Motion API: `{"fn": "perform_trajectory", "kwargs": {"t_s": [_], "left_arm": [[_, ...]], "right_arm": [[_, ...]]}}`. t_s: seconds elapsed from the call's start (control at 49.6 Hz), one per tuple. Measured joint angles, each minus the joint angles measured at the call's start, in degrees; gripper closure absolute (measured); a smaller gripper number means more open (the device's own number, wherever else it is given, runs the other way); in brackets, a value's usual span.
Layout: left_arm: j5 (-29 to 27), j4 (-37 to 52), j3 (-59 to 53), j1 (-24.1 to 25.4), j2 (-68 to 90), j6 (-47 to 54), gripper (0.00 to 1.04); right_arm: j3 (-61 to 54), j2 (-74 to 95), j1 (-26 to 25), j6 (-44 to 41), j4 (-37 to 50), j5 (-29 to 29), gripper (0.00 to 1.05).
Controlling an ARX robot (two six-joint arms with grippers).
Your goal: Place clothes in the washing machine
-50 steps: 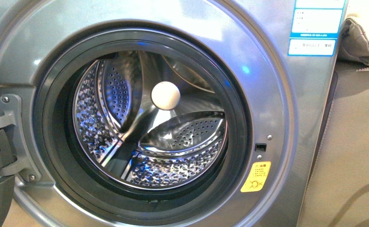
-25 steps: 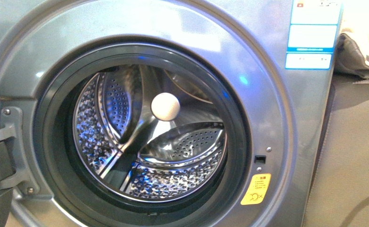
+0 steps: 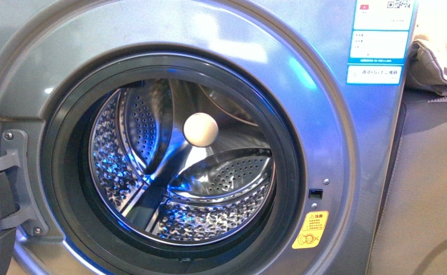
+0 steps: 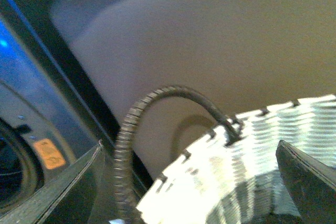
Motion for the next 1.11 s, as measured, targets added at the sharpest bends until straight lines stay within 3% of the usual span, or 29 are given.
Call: {"fn": "perform_trajectory", "kwargs": {"t_s": [0.242, 0.444, 0.787, 1.11], "left_arm": [[0.0, 0.0, 0.0, 0.0, 0.0, 0.0, 0.06], [0.0, 0.0, 0.0, 0.0, 0.0, 0.0, 0.06], [0.0, 0.0, 0.0, 0.0, 0.0, 0.0, 0.06], [0.0, 0.0, 0.0, 0.0, 0.0, 0.0, 0.06]], "right_arm": [[4.6, 24.3, -6.1, -10.0, 5.8, 3.1, 0.08], [11.6, 46.9, -8.1, -16.1, 9.4, 7.2, 0.08], [26.2, 79.5, -6.9, -22.5, 11.8, 16.4, 0.08], [33.9, 93.6, -5.4, -25.3, 12.9, 19.3, 0.08]]}}
